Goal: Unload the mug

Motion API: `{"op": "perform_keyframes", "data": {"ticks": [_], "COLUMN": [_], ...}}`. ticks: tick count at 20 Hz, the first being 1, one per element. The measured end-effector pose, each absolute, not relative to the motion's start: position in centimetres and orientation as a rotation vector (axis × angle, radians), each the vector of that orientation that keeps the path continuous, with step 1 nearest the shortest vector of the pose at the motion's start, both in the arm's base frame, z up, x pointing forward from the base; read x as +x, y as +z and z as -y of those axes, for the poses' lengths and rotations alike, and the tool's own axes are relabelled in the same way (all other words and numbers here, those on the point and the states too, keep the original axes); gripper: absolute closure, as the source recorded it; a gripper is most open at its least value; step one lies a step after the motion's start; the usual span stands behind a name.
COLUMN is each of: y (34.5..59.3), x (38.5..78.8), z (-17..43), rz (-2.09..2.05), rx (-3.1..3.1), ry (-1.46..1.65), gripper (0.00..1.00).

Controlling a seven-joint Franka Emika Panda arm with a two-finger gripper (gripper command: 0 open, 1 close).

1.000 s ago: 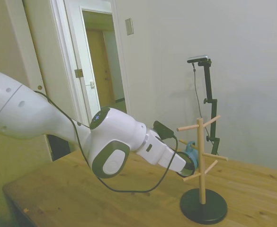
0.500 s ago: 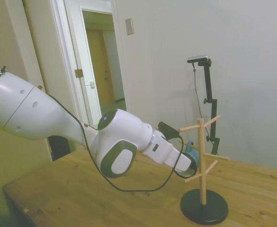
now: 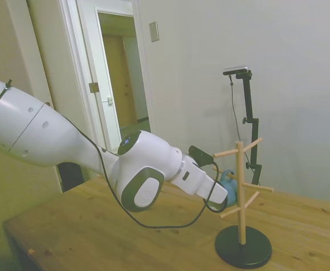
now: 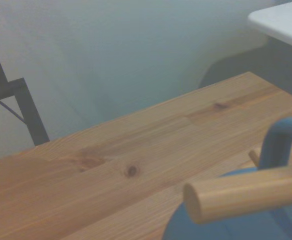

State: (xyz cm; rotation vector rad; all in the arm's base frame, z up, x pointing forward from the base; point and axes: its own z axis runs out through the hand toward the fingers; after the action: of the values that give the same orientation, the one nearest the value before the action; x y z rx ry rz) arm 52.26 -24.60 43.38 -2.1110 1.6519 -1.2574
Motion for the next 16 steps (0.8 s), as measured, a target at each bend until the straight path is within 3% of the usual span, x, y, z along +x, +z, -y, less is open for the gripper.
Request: {"op": "perform_keyframes", "data": {"ticks": [16], "y": [43.43], "x": [52.83], "z": [23.77], "rz": [-1.647], "rx": [-2.116], "ry": [-1.262], "gripper": [1.00]}}
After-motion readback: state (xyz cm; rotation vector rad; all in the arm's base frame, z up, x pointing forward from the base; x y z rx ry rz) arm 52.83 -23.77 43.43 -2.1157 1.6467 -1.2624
